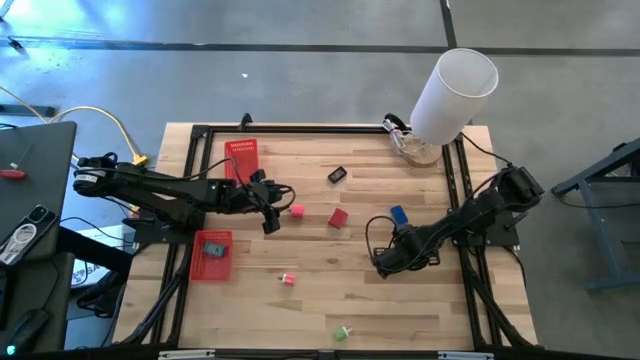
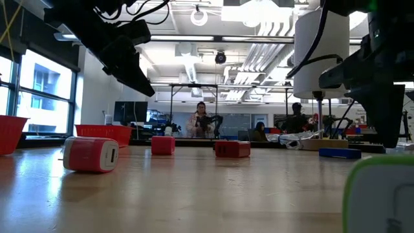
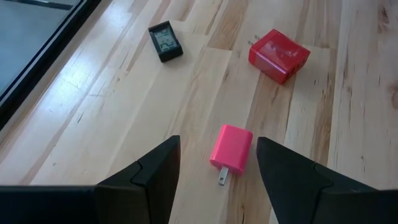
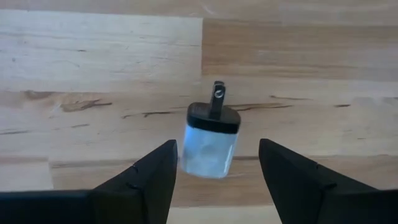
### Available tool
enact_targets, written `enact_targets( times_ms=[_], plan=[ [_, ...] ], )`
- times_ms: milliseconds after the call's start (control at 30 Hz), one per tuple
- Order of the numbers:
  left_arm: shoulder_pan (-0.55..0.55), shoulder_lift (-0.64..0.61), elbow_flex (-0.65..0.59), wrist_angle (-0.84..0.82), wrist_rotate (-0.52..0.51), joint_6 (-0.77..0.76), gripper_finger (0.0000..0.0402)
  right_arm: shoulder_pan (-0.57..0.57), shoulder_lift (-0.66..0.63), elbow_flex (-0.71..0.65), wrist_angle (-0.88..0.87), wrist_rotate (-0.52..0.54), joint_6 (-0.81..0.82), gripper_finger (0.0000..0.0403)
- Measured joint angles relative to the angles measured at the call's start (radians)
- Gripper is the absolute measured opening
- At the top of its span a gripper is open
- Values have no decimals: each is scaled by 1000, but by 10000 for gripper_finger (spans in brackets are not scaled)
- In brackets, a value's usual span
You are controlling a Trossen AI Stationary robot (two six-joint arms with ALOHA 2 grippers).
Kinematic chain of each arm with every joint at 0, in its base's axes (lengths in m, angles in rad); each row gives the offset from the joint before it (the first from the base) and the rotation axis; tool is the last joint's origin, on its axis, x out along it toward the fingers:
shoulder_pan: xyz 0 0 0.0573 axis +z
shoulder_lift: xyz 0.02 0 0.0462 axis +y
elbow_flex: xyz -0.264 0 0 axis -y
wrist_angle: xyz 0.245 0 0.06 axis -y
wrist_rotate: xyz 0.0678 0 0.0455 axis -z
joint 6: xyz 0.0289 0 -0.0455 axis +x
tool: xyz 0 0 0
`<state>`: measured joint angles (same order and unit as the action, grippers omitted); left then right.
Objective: Pick & Place Office items
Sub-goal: Put the white charger adapter into the top red bin
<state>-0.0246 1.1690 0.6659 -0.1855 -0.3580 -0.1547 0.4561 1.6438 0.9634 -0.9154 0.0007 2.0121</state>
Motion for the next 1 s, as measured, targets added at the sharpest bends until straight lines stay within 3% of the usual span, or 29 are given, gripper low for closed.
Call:
enact_targets(
  times_ms=[1000],
  plan=[
    [0,0,0,-1,0,-29,202,-27,65,0,8,4,-27,215]
  ],
)
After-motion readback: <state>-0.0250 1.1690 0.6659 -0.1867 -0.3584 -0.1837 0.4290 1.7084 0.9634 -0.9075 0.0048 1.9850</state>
